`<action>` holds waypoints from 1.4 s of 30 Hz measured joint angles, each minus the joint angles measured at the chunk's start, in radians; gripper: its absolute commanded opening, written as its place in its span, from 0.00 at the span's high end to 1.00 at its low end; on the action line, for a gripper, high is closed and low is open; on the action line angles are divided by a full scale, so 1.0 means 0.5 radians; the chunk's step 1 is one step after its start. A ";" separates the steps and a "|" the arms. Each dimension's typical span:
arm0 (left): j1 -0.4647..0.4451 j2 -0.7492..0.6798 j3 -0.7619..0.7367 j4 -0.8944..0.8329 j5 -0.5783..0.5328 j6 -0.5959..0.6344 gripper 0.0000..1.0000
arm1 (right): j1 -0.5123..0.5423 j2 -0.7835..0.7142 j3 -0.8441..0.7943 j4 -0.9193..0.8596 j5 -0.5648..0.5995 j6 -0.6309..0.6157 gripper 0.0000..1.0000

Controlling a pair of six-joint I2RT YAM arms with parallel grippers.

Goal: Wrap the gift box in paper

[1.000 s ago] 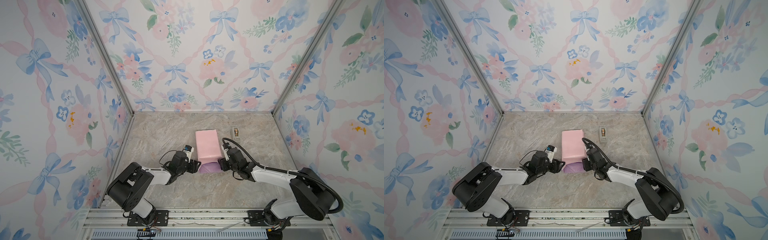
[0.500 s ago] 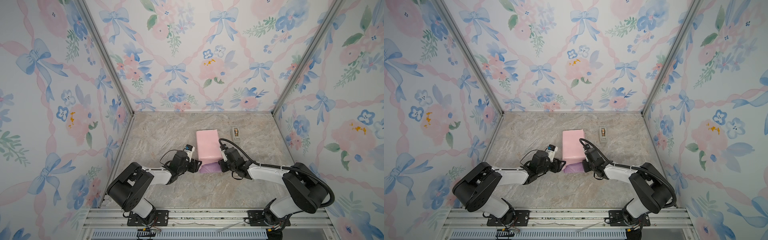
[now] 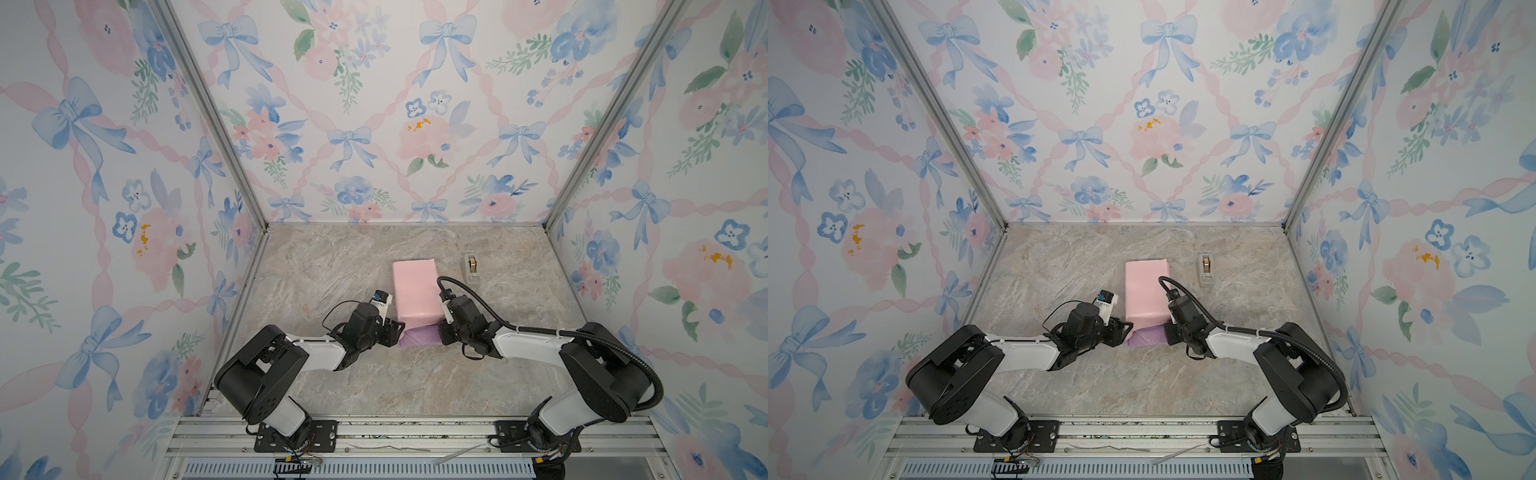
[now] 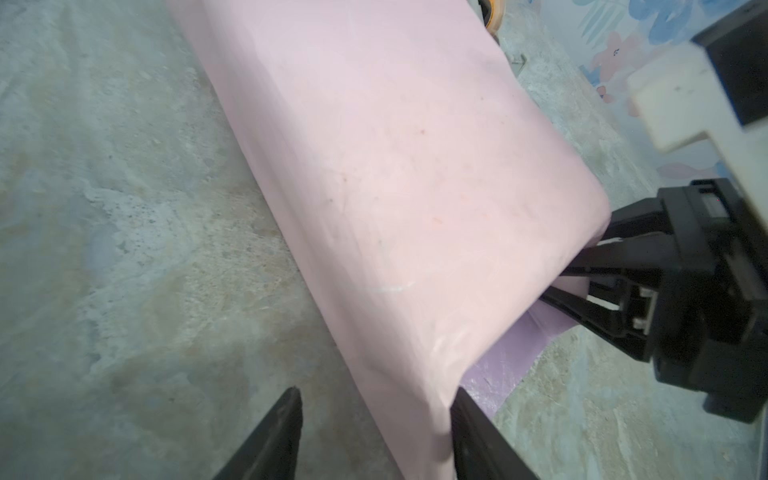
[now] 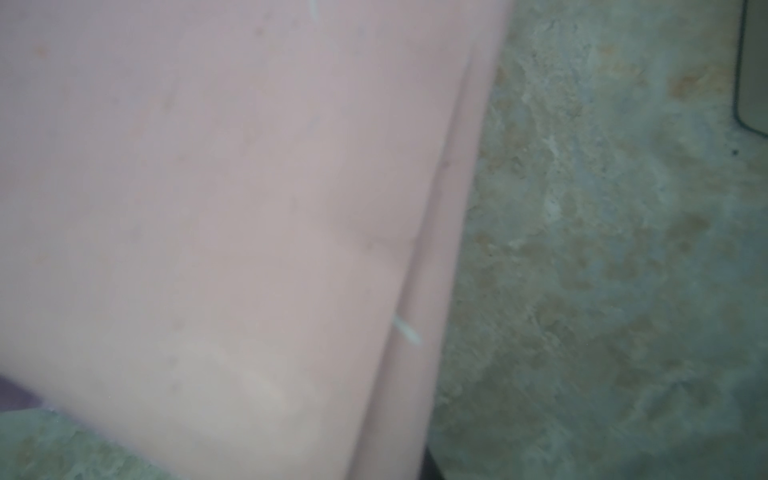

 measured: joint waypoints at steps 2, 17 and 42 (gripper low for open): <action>-0.018 0.002 0.002 0.000 -0.018 -0.002 0.47 | 0.000 -0.001 0.000 0.003 0.000 0.012 0.80; -0.127 0.111 0.102 -0.060 -0.197 -0.108 0.77 | 0.058 -0.001 -0.001 0.046 0.009 0.111 0.84; -0.152 0.111 0.159 -0.196 -0.321 -0.119 0.90 | 0.079 -0.098 0.159 -0.241 0.082 0.185 0.73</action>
